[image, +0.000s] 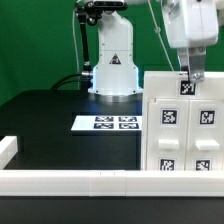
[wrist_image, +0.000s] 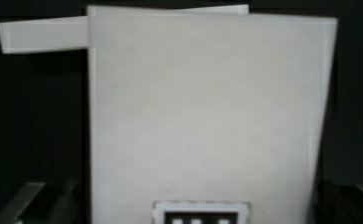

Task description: Assemble cabinet

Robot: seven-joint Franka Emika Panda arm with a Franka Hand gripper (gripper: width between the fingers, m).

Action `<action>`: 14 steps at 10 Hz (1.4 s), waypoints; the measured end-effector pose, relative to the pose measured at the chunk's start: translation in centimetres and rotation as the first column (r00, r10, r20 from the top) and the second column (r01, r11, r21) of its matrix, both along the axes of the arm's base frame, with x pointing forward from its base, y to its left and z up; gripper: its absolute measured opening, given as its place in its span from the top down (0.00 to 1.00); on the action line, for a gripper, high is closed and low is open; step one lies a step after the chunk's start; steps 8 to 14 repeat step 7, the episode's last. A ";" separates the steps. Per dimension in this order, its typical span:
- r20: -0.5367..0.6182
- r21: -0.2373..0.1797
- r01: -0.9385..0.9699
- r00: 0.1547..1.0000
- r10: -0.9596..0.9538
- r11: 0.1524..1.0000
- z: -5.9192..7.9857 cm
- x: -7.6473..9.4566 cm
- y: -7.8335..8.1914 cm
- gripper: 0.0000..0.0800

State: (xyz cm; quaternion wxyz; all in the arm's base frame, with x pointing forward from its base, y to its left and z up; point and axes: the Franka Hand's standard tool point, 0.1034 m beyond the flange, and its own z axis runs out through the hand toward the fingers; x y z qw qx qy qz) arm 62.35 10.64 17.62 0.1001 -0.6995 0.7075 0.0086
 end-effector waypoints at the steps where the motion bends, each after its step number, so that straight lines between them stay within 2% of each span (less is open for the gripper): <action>1: 0.020 0.010 0.000 1.000 0.000 1.000 1.1 0.0 0.0 0.19; 14: 0.017 0.006 -0.021 1.000 0.021 1.000 0.8 -0.1 0.2 0.19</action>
Offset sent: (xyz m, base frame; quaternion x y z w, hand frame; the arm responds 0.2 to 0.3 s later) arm 0.0000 0.0000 0.0000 0.0000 0.0000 0.0000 1.0000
